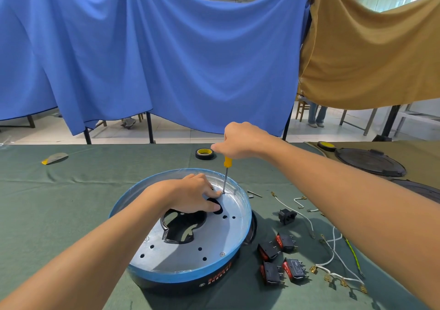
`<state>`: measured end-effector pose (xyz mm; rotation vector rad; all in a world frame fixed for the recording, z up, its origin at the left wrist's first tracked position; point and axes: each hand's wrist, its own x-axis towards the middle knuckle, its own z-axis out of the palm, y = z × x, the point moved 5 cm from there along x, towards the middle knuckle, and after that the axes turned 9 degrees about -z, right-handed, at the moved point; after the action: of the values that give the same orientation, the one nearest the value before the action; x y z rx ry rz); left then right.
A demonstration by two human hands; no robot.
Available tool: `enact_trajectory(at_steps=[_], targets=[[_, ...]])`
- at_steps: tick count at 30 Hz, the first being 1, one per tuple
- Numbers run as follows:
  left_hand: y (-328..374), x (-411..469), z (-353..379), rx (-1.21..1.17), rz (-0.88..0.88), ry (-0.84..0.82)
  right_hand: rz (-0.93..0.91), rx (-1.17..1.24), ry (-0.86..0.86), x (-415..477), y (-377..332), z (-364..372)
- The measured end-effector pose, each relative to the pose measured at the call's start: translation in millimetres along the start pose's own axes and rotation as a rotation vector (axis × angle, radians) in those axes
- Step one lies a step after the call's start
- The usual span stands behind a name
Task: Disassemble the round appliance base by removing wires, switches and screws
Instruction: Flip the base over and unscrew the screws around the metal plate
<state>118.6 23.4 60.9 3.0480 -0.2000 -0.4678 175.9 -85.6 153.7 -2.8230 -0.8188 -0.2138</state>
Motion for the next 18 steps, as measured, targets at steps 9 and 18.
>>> enact_trajectory(at_steps=[9, 18], targets=[[-1.0, 1.1, 1.0, -0.012, 0.013, 0.008, -0.009, -0.009, -0.004, -0.3, 0.4, -0.6], [1.1, 0.2, -0.4, -0.004, 0.028, 0.019, -0.028, 0.021, -0.025, 0.3, -2.1, 0.2]])
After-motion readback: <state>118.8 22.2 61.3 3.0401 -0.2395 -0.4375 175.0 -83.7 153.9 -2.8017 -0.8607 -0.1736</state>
